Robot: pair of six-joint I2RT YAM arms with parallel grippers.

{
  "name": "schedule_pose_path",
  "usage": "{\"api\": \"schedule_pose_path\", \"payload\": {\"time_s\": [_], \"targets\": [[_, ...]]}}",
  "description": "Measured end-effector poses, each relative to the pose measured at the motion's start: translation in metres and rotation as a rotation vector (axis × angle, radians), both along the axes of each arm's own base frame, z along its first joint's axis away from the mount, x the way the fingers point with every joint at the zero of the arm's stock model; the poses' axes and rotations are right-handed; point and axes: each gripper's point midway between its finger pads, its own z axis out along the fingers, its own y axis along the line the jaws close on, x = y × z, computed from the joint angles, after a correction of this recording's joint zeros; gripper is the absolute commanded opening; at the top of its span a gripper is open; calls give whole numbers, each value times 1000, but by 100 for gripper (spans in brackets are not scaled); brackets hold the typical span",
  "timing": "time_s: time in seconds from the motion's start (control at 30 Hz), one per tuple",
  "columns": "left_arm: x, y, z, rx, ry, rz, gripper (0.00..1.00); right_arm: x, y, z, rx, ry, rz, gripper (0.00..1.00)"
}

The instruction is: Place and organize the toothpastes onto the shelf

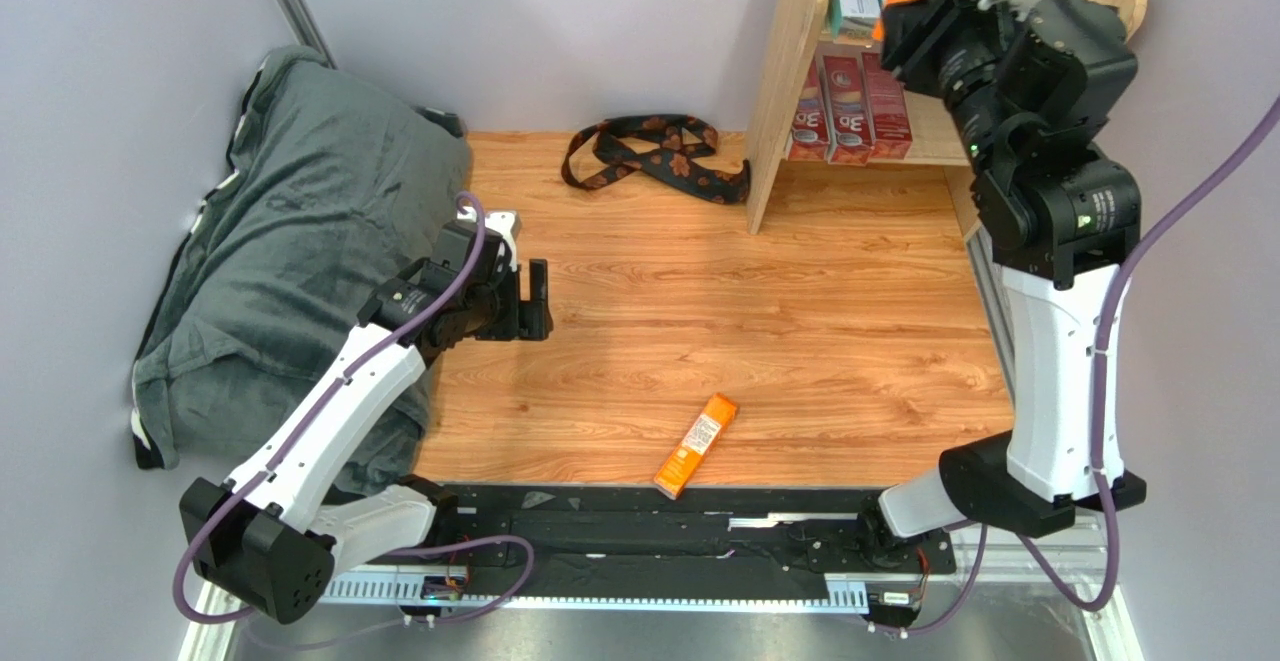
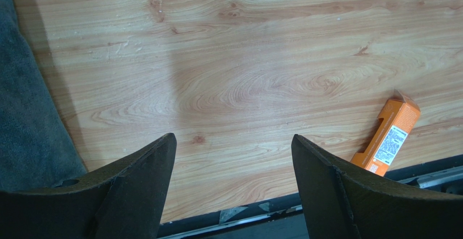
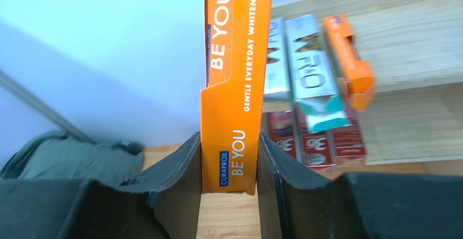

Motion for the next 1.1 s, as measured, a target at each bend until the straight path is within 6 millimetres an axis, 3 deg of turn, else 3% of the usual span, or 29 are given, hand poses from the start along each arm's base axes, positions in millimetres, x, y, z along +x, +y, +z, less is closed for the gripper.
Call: {"api": "schedule_pose_path", "payload": {"time_s": [0.23,0.57,0.7,0.83,1.1], "targets": [[2,-1,-6,11,15,-8,87,27,-76,-11,9,30,-147,39],[-4,-4,-17,0,46,-26,87,94,-142,-66,101,175,-142,40],[-6,-6,-18,-9,53,-36,87,104,-163,-78,145,204,-156,39],[-7,-8,-18,-18,57,-44,87,113,-179,-77,177,195,-165,41],[-9,-14,-20,-45,68,-67,87,138,-181,-78,198,170,-134,41]]}}
